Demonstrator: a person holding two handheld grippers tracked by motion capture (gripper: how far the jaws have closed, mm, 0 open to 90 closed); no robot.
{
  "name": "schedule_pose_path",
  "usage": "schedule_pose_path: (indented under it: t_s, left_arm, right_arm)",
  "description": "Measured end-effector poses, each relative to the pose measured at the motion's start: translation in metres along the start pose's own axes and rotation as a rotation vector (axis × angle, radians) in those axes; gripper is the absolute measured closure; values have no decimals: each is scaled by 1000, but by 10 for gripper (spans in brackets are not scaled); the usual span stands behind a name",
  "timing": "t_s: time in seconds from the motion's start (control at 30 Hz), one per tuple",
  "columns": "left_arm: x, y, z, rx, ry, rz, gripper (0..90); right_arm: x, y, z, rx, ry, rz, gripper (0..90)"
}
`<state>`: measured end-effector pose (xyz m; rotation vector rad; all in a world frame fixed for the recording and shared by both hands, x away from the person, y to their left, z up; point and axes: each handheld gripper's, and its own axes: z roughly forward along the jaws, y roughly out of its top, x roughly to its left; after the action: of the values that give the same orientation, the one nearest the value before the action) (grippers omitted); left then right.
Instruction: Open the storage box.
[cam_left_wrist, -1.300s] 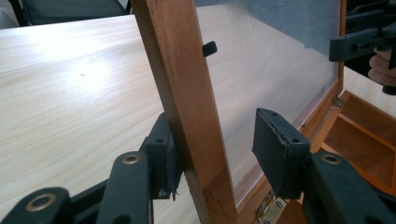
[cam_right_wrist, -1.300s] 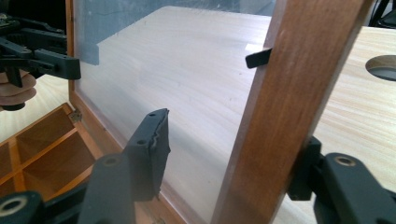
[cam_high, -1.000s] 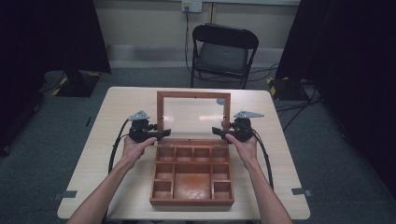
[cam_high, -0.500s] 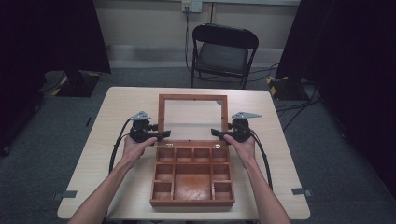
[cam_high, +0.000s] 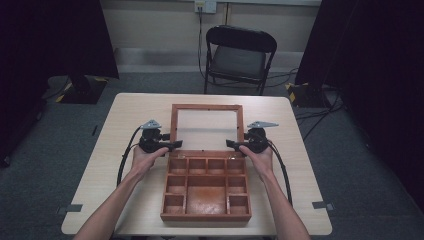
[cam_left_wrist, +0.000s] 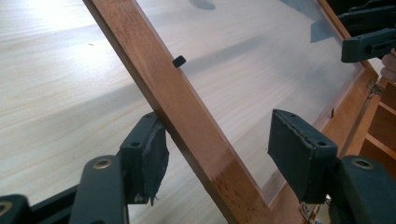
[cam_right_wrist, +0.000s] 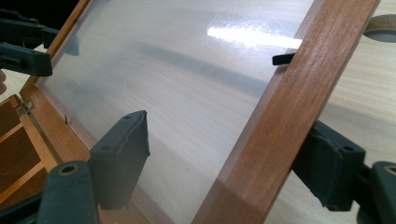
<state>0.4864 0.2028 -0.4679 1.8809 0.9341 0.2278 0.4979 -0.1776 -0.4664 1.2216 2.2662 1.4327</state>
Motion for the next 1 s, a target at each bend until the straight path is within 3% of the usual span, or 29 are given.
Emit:
schedule_pose_path:
  t_s: [0.37, 0.6, 0.83, 1.0]
  left_arm:
    - [5, -4, 5, 36, -16, -39, 309]
    - [7, -6, 7, 36, -25, -64, 300]
    - [13, -11, 9, 39, -61, -117, 296]
    - [14, -12, 11, 40, -50, -127, 275]
  right_arm:
    - [-3, -4, 4, 35, -31, 19, 146]
    - [-5, -7, 6, 44, -23, 48, 133]
    - [-7, -9, 8, 50, -20, 67, 120]
    - [-9, -11, 9, 51, -20, 73, 106]
